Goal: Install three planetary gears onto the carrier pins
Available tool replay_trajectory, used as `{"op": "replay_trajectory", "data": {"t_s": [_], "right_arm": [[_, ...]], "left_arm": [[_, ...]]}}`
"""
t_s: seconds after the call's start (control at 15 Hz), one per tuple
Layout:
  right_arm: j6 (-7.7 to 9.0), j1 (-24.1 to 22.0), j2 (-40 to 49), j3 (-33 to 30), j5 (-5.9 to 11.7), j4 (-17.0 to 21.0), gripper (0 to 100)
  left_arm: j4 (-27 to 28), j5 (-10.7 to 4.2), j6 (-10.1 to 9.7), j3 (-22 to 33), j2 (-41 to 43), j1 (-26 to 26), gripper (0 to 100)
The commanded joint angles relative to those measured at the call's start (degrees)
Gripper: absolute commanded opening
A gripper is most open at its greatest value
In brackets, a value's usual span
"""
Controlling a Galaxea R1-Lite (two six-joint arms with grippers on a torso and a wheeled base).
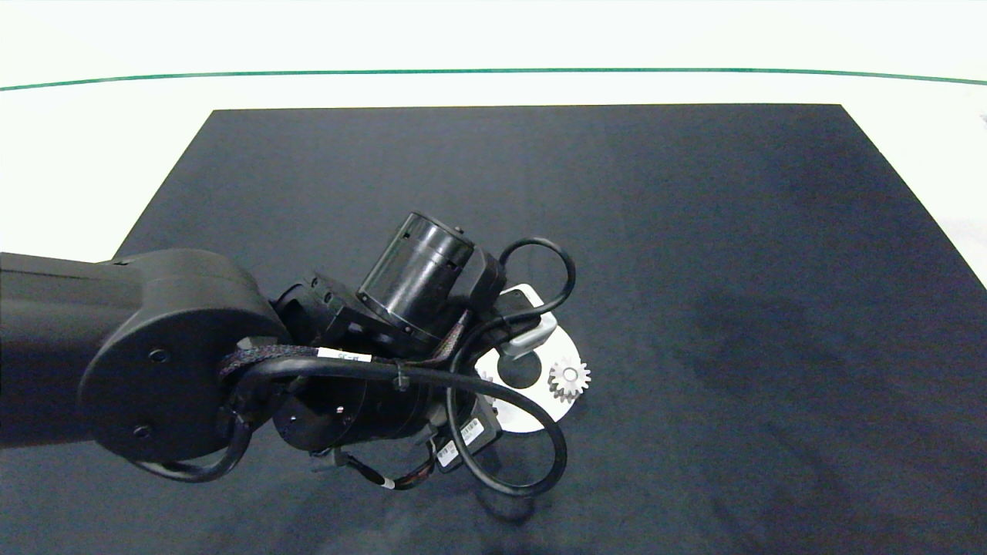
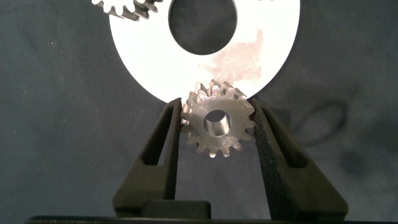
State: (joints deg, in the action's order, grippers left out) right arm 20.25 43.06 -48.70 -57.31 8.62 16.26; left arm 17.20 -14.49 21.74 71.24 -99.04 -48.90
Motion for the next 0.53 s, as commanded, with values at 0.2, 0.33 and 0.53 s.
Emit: {"op": "replay_trajectory", "data": {"t_s": [0.2,0.33,0.53], "right_arm": [[0.14,0.0,0.1,0.0,0.08,0.1,100],[0.14,0.0,0.4,0.0,0.08,0.1,100],[0.14,0.0,0.2,0.1,0.08,0.1,100]], "left_arm": [[-0.9,-0.27,0.24,0.3,-1.5,0.5,19],[-0.9,-0.27,0.24,0.1,-1.7,0.6,19],[-0.9,-0.27,0.68,0.0,-1.7,1.6,19]]}}
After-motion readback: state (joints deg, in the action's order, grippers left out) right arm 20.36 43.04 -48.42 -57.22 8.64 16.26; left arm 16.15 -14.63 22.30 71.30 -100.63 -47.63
